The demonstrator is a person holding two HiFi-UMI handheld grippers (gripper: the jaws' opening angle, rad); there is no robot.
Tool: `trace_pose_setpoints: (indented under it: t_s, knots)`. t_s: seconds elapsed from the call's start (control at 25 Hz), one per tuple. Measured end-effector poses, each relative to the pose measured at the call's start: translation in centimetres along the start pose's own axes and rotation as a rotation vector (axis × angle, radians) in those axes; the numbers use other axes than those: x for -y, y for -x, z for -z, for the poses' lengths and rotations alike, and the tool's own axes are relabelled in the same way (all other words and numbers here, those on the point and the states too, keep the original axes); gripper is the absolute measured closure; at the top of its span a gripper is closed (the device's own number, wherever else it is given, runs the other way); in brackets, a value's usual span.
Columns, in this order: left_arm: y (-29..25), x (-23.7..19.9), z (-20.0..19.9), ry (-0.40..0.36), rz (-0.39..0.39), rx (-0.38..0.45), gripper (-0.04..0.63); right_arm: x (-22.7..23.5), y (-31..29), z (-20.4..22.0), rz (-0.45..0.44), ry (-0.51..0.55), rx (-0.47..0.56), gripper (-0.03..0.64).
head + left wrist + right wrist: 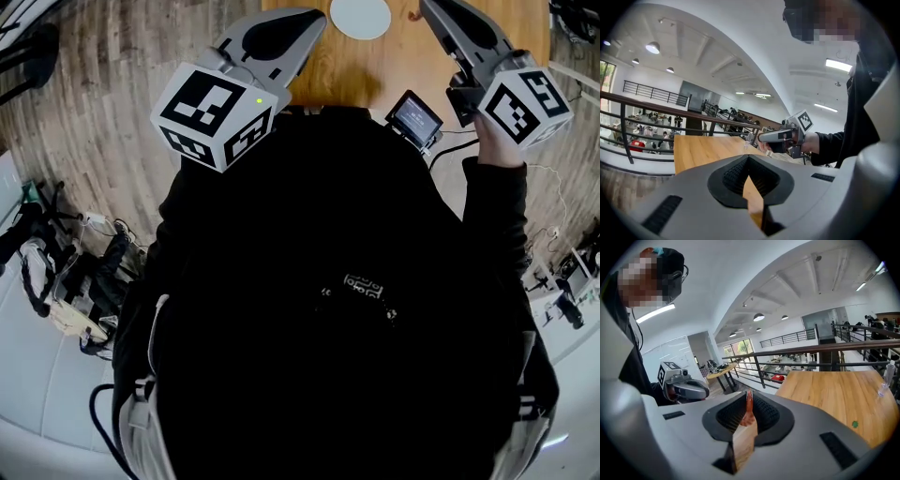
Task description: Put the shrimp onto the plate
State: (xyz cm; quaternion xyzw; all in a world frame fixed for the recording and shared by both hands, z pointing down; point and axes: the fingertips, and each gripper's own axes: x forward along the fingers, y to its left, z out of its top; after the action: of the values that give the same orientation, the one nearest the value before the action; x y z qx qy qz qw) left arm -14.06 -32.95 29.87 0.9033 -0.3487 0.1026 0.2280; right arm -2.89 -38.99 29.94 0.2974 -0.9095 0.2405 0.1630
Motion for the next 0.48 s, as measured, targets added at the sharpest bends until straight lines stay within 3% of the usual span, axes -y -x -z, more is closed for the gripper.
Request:
trace_pose_setpoints:
  t_s: [0.16, 0.48]
  knots:
    - [-0.4, -0.2, 3.6, 0.067, 0.065, -0.034, 0.592, 2.0, -4.3, 3.2, -0.042, -0.036, -0.072, 0.563]
    - [0.5, 1.4, 7.6, 0.181, 0.005, -0.051, 0.592, 4.4, -6.8, 10.0, -0.048, -0.070, -0.203, 0.563]
